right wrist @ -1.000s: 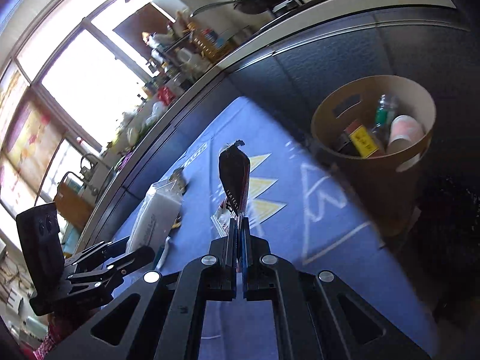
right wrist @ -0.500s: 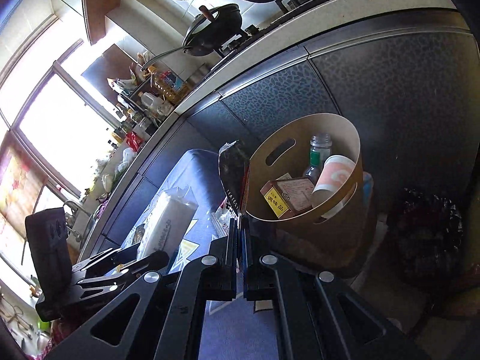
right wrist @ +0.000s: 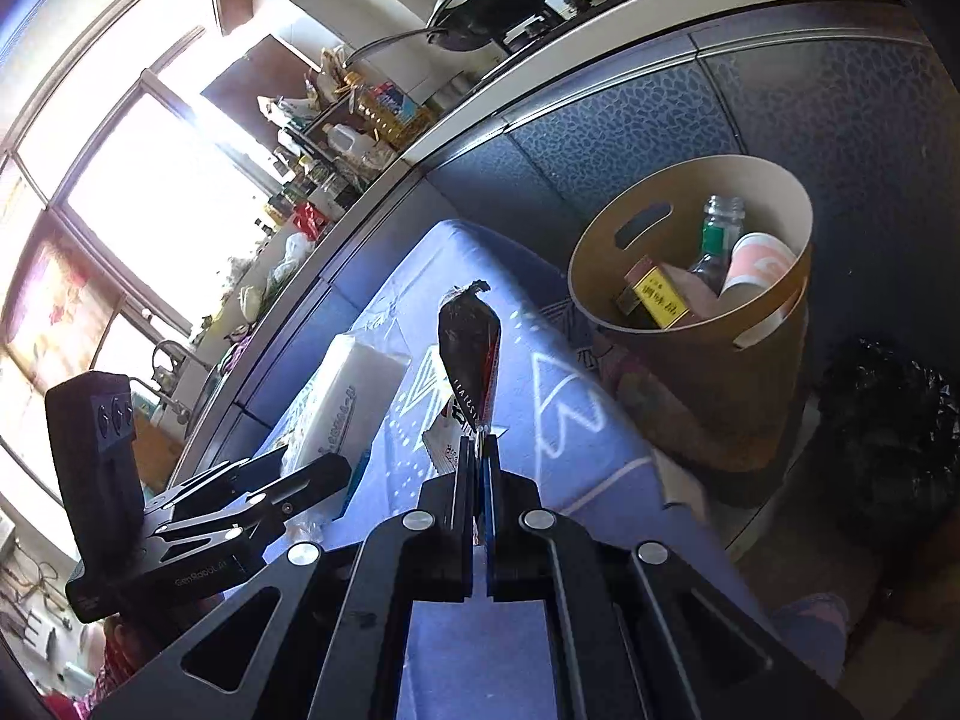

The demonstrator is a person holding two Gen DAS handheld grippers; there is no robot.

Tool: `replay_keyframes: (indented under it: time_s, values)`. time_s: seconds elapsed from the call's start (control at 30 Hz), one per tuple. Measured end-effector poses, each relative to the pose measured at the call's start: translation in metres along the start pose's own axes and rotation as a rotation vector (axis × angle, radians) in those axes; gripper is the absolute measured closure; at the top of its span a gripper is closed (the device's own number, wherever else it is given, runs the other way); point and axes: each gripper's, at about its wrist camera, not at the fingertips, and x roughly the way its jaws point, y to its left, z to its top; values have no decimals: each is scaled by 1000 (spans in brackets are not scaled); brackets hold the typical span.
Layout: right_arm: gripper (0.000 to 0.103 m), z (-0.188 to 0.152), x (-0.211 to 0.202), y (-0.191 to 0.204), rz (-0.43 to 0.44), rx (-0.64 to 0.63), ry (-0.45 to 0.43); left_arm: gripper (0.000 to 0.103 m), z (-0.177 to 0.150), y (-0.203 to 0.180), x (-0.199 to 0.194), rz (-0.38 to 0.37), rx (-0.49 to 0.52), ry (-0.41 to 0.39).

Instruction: Collect trash

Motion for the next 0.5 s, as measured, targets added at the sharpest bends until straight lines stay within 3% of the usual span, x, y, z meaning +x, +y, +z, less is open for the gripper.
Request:
replay_keyframes:
  time_s: [0.27, 0.5]
  values:
    - [100, -38, 20, 52, 67, -82, 98, 42, -60, 50, -53, 50, -108, -30]
    - [100, -72, 44, 86, 83, -152, 221, 42, -126, 99, -90, 164, -227, -49]
